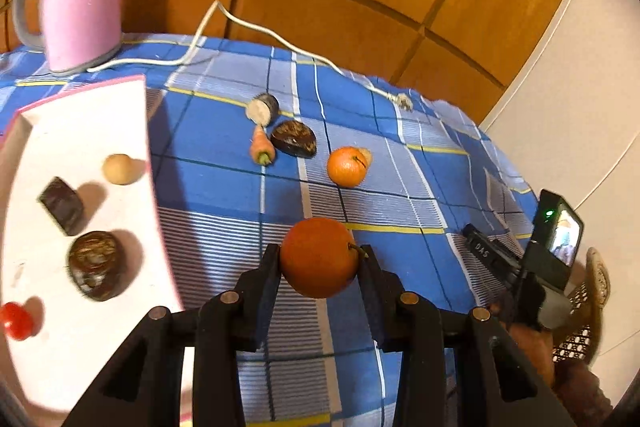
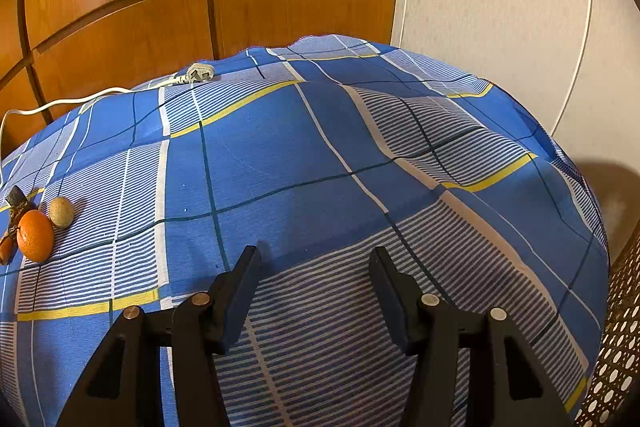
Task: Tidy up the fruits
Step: 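Carry the orange over the tray and open the left gripper, then reach the right gripper to the orange carrot and grasp it, then carry the carrot into the tray and open the right gripper, then reach the left gripper to the dark cylindrical slice and grasp it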
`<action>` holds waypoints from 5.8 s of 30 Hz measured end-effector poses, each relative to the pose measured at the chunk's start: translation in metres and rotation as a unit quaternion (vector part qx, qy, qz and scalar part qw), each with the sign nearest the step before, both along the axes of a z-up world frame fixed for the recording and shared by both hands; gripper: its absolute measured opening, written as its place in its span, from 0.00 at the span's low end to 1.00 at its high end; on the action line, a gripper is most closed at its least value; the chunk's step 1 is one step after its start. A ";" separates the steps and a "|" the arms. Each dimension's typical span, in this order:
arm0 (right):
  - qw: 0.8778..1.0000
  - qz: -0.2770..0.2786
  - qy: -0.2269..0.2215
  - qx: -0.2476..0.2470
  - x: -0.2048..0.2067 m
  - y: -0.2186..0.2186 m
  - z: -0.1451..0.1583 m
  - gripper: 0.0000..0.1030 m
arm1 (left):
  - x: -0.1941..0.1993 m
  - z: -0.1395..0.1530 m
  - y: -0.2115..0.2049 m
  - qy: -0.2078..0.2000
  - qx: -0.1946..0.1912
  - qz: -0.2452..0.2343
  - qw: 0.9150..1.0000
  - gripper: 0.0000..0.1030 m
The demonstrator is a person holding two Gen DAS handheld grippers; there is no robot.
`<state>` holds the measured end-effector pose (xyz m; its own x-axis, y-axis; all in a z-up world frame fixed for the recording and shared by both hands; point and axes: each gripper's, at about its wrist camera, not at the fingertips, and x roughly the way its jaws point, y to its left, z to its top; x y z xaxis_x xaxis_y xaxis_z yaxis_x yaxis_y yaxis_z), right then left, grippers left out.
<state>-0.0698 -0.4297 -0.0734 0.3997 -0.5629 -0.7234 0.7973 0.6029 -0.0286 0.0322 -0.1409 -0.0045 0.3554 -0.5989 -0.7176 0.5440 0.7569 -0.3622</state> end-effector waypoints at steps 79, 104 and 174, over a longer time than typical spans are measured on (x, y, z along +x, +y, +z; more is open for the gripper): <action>0.905 0.384 -0.021 0.180 0.118 0.148 0.026 0.42 | 0.000 -0.014 0.187 -0.041 0.044 0.276 0.959 0.78; 0.921 0.376 0.000 0.104 0.184 0.161 0.003 0.21 | -0.008 -0.028 0.206 -0.016 0.060 0.349 0.935 0.90; 0.955 0.292 -0.019 0.046 0.060 0.104 0.042 0.36 | -0.015 -0.009 0.186 -0.033 0.051 0.308 0.950 0.92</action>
<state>-0.0096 -0.3256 -0.0316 0.6537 -0.1701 -0.7374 0.3232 0.9438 0.0689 0.0169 0.0453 -0.0134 0.6617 -0.1921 -0.7248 0.0065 0.9680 -0.2507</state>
